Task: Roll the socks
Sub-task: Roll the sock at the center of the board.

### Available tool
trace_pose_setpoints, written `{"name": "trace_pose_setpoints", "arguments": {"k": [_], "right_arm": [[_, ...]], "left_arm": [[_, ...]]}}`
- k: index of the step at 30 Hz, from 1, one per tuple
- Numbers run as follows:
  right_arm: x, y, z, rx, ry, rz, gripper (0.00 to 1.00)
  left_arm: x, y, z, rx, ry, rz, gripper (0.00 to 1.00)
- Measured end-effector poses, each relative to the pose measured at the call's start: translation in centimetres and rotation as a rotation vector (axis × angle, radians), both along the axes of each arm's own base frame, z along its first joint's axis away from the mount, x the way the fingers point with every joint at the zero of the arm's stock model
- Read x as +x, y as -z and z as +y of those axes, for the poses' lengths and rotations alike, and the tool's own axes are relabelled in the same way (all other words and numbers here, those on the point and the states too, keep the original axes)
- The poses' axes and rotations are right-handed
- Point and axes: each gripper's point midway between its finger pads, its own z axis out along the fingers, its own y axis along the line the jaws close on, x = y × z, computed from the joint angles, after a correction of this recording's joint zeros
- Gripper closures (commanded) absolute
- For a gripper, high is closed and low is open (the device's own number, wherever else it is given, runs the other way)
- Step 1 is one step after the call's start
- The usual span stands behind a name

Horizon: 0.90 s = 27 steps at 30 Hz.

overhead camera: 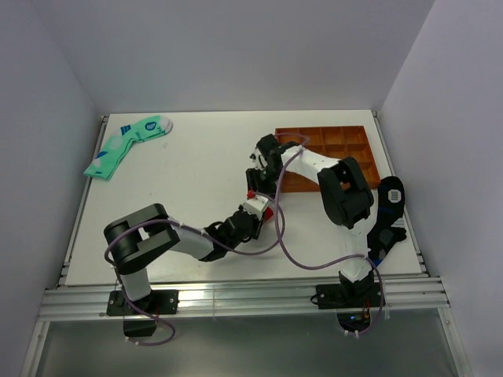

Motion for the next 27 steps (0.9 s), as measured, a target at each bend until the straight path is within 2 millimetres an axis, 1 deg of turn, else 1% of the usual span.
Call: {"name": "trace_pose_setpoints", "arguments": {"k": [4, 8, 11, 15, 17, 20, 25, 27], "right_arm": [[1.6, -1.4, 0.7, 0.035, 0.034, -0.073, 0.48], [3.2, -3.5, 0.9, 0.068, 0.077, -0.149, 0.48], [4.3, -4.8, 0.5, 0.076, 0.115, -0.192, 0.48], [5.6, -5.0, -0.6, 0.054, 0.174, -0.219, 0.49], [6.2, -5.0, -1.4, 0.034, 0.216, -0.236, 0.49], [5.9, -5.2, -3.1, 0.000, 0.281, -0.247, 0.49], [5.6, -6.8, -6.1, -0.002, 0.406, -0.285, 0.49], [5.5, -7.4, -7.7, -0.006, 0.464, -0.297, 0.48]], "left_arm": [[-0.3, -0.1, -0.9, -0.041, 0.044, 0.030, 1.00], [-0.3, -0.1, -1.3, -0.077, 0.077, 0.063, 1.00], [-0.1, -0.2, -1.5, -0.108, 0.097, 0.089, 1.00], [0.2, -0.2, -1.9, -0.135, 0.110, 0.119, 1.00], [0.4, -0.2, -2.3, -0.143, 0.115, 0.131, 1.00], [0.6, -0.2, -2.8, -0.154, 0.120, 0.144, 1.00], [0.8, -0.2, -3.0, -0.157, 0.127, 0.163, 1.00], [0.8, -0.2, -3.0, -0.161, 0.127, 0.173, 1.00]]}}
